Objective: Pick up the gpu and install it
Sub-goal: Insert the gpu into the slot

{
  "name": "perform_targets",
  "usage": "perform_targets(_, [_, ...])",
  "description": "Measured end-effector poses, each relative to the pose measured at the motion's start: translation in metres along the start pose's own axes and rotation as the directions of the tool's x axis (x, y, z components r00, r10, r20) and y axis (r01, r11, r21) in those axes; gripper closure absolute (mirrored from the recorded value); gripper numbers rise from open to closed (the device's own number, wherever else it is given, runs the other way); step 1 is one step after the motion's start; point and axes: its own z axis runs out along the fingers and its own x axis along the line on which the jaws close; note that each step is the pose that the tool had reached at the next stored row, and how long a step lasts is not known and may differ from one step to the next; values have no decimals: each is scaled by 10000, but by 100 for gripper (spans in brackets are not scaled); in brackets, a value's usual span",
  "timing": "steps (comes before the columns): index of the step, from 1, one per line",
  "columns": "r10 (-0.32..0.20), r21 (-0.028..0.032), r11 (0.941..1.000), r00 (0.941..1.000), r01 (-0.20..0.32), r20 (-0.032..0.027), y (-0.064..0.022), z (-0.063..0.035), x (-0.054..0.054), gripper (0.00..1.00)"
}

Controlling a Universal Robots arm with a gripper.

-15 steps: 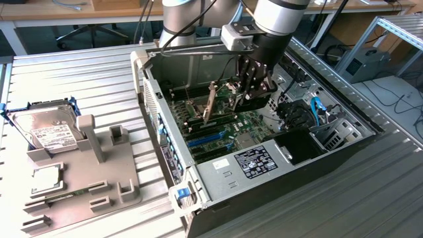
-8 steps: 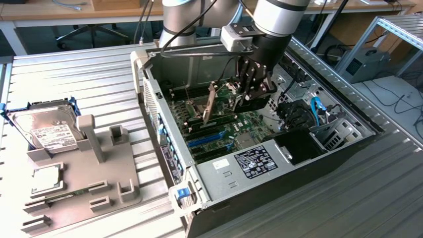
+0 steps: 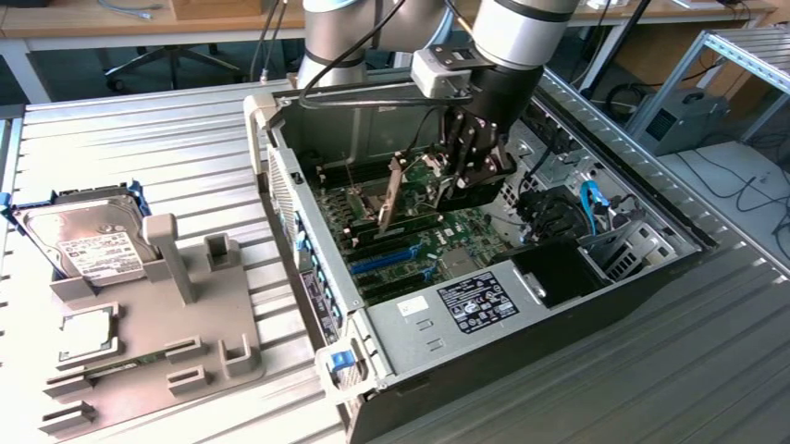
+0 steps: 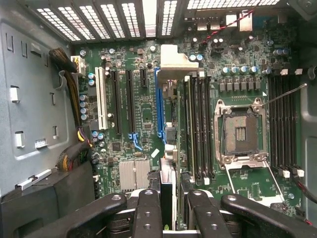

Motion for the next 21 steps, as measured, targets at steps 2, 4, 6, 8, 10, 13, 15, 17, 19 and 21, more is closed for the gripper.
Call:
perform_targets(2, [1, -1, 10000, 10000, -1, 0, 4, 3, 2, 74])
perform_targets(4, [0, 0, 10000, 10000, 0, -1, 8, 7, 4, 74])
perform_targets(6, [0, 0, 10000, 10000, 0, 0, 11, 11, 7, 74])
perform_targets(8, [0, 0, 10000, 10000, 0, 0, 15, 14, 8, 74])
perform_targets(10, [0, 0, 10000, 10000, 0, 0, 17, 18, 10, 74])
perform_targets(13, [0, 0, 10000, 10000, 0, 0, 33, 29, 17, 74])
perform_targets(15, [0, 0, 10000, 10000, 0, 0, 55, 37, 26, 74])
perform_targets(17, [0, 0, 10000, 10000, 0, 2, 101, 61, 42, 74])
perform_targets(19, [-6, 0, 10000, 10000, 6, -2, 131, 87, 53, 74])
perform_targets(21, [-585, -3, 9983, 9983, 585, -23, 136, 98, 55, 74])
